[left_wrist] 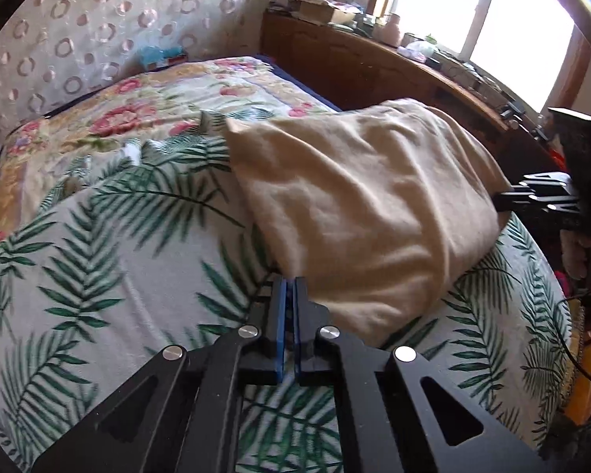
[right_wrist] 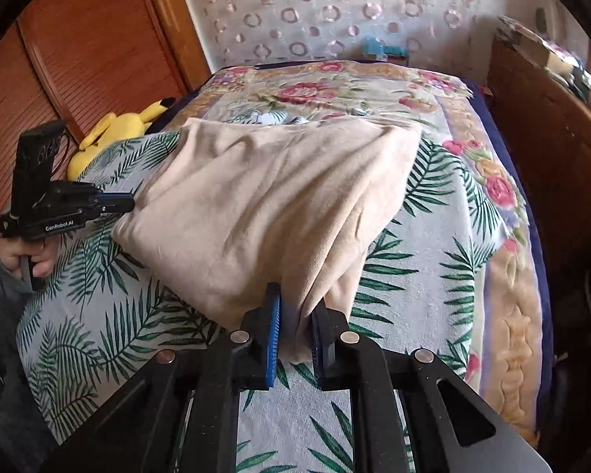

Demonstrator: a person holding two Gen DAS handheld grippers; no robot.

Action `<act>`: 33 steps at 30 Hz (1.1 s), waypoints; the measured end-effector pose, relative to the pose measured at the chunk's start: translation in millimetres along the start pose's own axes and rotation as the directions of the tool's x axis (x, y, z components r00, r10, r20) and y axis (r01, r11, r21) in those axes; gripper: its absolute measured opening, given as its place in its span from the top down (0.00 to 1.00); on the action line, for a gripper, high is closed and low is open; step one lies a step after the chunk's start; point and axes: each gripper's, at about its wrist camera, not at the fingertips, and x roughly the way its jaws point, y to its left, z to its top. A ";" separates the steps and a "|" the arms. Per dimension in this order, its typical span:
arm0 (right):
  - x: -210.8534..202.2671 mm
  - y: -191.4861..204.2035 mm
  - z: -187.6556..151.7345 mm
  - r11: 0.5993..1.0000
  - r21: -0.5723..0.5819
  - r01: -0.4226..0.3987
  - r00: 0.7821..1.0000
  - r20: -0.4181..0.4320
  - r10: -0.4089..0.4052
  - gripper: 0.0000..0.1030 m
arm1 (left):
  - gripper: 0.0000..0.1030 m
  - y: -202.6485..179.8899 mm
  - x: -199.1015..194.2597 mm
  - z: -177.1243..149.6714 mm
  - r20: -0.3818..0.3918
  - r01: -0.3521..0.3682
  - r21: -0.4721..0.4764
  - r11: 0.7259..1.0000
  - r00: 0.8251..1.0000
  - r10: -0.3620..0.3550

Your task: Fold small clothes

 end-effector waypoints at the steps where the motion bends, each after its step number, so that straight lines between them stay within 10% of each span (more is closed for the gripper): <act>1: -0.3 0.9 0.0 1.000 -0.002 0.008 1.000 0.003 -0.008 0.87 | 0.96 1.6 -1.8 1.3 0.008 -0.011 -0.004 1.000 1.000 0.011; 3: -2.8 3.6 0.2 0.999 -0.007 0.035 0.999 0.020 -0.035 0.80 | 0.92 5.4 -4.0 6.0 0.021 -0.025 -0.008 1.000 0.999 0.025; 7: -5.9 3.9 6.8 0.992 0.011 0.126 0.989 0.081 -0.126 0.39 | 0.54 9.7 -4.8 21.1 0.045 0.009 -0.024 1.000 0.999 -0.007; 13: 21.5 -8.4 24.4 0.989 0.067 0.135 0.986 0.089 -0.141 0.38 | 0.33 12.1 15.7 45.1 0.042 0.031 -0.030 0.999 0.999 -0.030; 25: 69.8 -19.6 35.9 0.990 0.128 0.054 0.997 0.053 -0.062 0.35 | 0.36 20.4 47.6 57.9 0.030 0.035 -0.064 0.997 0.999 -0.033; 28: 71.4 -20.1 35.8 0.993 0.111 0.044 0.997 0.052 -0.050 0.39 | 0.55 17.4 47.9 59.0 0.034 0.056 -0.051 0.997 0.998 -0.054; 33: 71.2 -14.8 37.8 0.998 0.050 -0.026 0.999 0.043 0.024 0.75 | 0.88 18.0 50.3 61.1 0.018 0.143 -0.076 0.987 0.990 -0.142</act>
